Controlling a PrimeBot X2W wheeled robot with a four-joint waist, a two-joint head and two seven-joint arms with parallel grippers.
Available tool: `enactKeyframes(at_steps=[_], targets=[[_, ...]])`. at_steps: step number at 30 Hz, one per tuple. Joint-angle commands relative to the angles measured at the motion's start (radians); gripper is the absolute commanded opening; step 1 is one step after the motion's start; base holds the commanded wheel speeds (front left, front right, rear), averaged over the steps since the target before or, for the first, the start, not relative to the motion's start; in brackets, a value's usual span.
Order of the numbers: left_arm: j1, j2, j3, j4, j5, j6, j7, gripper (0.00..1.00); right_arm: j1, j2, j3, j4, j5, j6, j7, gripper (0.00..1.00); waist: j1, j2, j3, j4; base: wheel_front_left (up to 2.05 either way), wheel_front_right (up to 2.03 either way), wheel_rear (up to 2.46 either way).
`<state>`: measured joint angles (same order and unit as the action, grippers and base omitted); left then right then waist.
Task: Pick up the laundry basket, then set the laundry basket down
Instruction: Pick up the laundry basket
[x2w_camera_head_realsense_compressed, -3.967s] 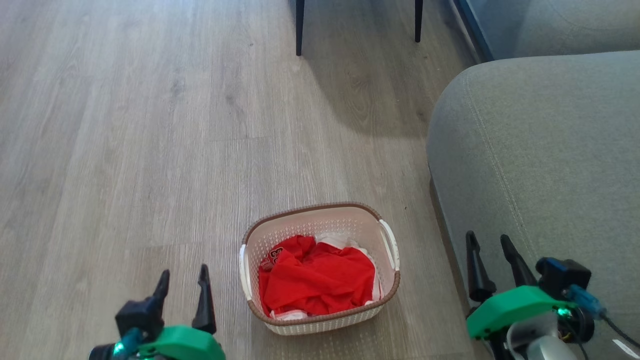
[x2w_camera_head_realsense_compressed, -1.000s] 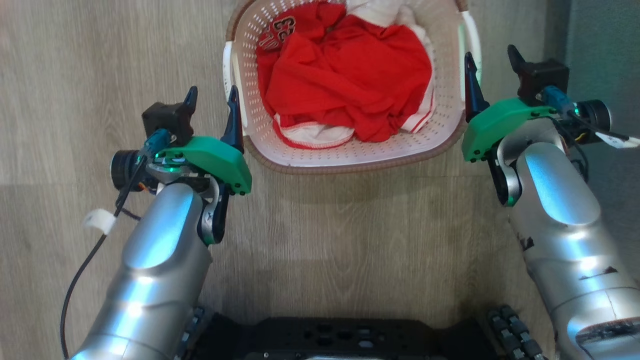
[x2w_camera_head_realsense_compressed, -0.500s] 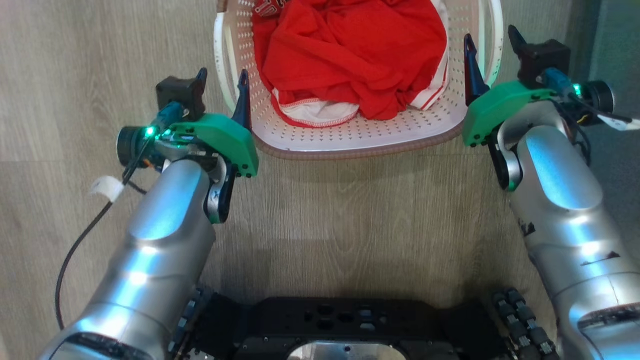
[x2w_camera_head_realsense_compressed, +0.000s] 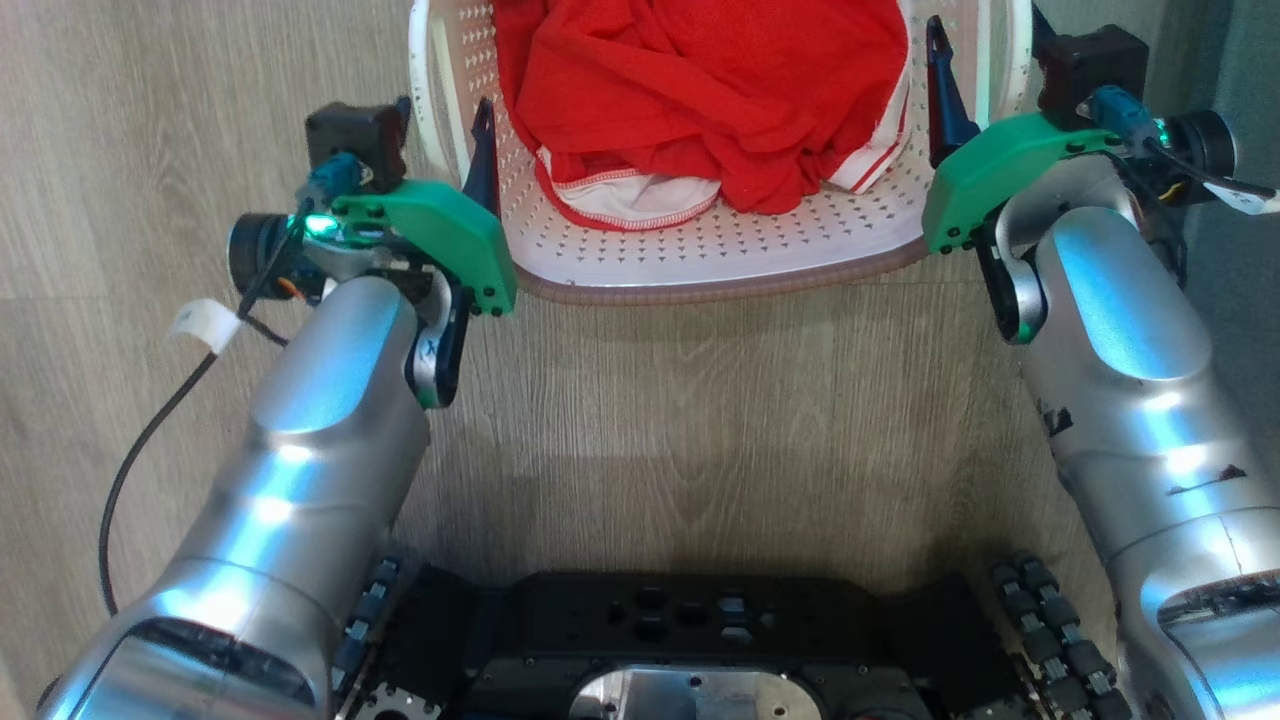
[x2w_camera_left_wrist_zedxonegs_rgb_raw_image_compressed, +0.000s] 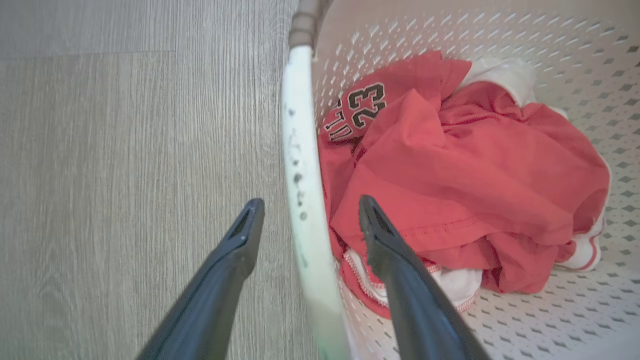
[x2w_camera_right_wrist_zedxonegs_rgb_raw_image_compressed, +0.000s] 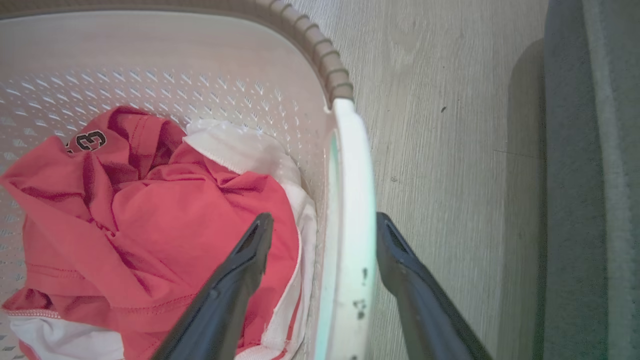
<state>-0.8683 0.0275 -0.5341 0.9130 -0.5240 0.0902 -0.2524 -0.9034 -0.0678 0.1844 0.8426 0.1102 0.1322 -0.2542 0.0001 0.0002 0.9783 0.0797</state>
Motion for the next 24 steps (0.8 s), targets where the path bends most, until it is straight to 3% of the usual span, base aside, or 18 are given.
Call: enactKeyframes(at_steps=[1, 3, 8, 12, 15, 19, 21, 22, 23, 24], targets=[[0.014, 0.023, 0.011, -0.004, -0.006, 0.010, -0.009, 0.93, 0.028, 0.018, 0.020, -0.008, 0.005, -0.002, -0.008, 1.00, -0.0001, -0.0002, 0.002, 0.001, 0.00, 0.00, 0.00], [0.007, 0.023, 0.000, 0.001, -0.019, 0.012, -0.009, 0.83, 0.021, 0.018, 0.024, 0.002, 0.007, -0.002, -0.008, 1.00, -0.0001, -0.0002, 0.005, 0.002, 0.00, 0.00, 0.00], [-0.007, 0.023, -0.018, -0.005, -0.038, 0.022, -0.009, 0.80, 0.007, 0.018, 0.029, 0.013, 0.010, -0.002, -0.008, 0.91, -0.0001, -0.0002, 0.015, 0.005, 0.00, 0.00, 0.00], [-0.014, 0.023, -0.027, -0.010, -0.043, 0.029, -0.009, 0.73, 0.001, 0.018, 0.027, 0.017, 0.009, -0.002, -0.008, 0.79, -0.0001, -0.0002, 0.021, 0.005, 0.00, 0.00, 0.00], [-0.018, 0.023, -0.035, -0.012, -0.047, 0.032, -0.009, 0.63, -0.003, 0.018, 0.024, 0.021, 0.006, -0.002, -0.008, 0.60, -0.0001, -0.0002, 0.025, 0.004, 0.00, 0.00, 0.00], [-0.026, 0.023, -0.047, -0.012, -0.055, 0.035, -0.009, 0.39, -0.009, 0.018, 0.016, 0.024, -0.003, -0.002, -0.008, 0.44, -0.0001, -0.0002, 0.029, 0.003, 0.00, 0.00, 0.00], [-0.028, 0.023, -0.055, -0.011, -0.061, 0.034, -0.009, 0.17, -0.011, 0.018, 0.012, 0.031, -0.008, -0.002, -0.008, 0.33, -0.0001, -0.0002, 0.030, 0.003, 0.00, 0.00, 0.00], [-0.029, 0.023, -0.059, -0.011, -0.064, 0.034, -0.009, 0.02, -0.012, 0.018, 0.011, 0.035, -0.010, -0.002, -0.008, 0.22, -0.0001, -0.0002, 0.030, 0.003, 0.00, 0.00, 0.00], [-0.030, 0.023, -0.063, -0.009, -0.066, 0.034, -0.009, 0.00, -0.014, 0.018, 0.011, 0.038, -0.011, -0.002, -0.008, 0.08, -0.0001, -0.0002, 0.030, 0.003, 0.00, 0.00, 0.00], [-0.031, 0.023, -0.068, -0.008, -0.068, 0.034, -0.009, 0.00, -0.015, 0.018, 0.010, 0.041, -0.012, -0.002, -0.008, 0.00, -0.0001, -0.0002, 0.029, 0.003, 0.00, 0.00, 0.00]])
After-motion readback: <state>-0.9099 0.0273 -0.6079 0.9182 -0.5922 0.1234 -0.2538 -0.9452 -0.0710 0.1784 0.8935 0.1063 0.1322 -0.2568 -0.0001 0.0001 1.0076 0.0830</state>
